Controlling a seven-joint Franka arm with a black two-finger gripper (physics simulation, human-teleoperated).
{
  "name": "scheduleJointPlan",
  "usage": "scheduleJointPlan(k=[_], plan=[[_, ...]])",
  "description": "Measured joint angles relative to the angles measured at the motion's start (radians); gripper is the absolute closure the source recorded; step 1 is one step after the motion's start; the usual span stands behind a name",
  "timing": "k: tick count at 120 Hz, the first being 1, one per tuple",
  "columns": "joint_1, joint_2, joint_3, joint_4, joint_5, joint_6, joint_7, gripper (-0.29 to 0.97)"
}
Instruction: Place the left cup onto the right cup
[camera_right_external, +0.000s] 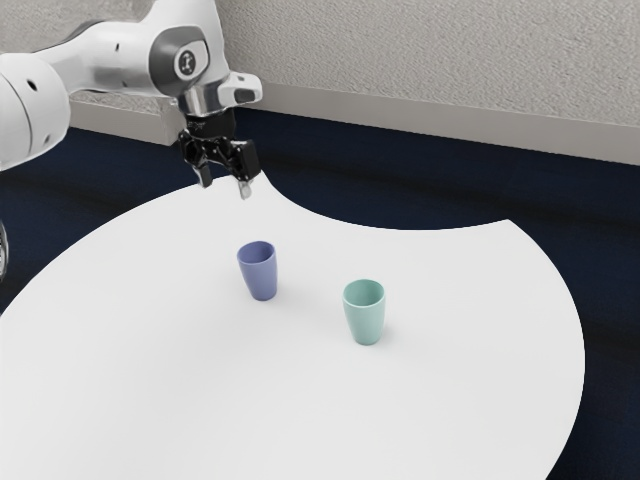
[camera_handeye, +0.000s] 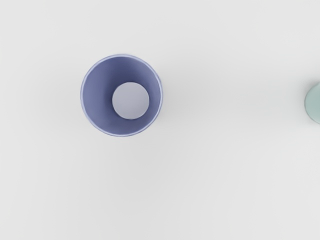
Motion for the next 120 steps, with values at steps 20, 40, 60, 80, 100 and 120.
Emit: scheduleJointPlan(k=[20, 40, 60, 80, 100, 120], plan=[[0.0, 0.062, -0.001, 0.004, -0.002, 0.035, 0.003, 0.0], [0.001, 0.112, -0.002, 0.014, -0.015, 0.086, 0.007, 0.0], [0.003, 0.152, -0.013, 0.018, -0.04, 0.136, 0.01, 0.0], [0.006, 0.181, -0.015, 0.018, -0.059, 0.162, 0.011, 0.0], [0.006, 0.2, -0.016, 0.014, -0.069, 0.175, 0.012, 0.0], [0.006, 0.229, -0.015, 0.013, -0.098, 0.18, 0.013, 0.0]])
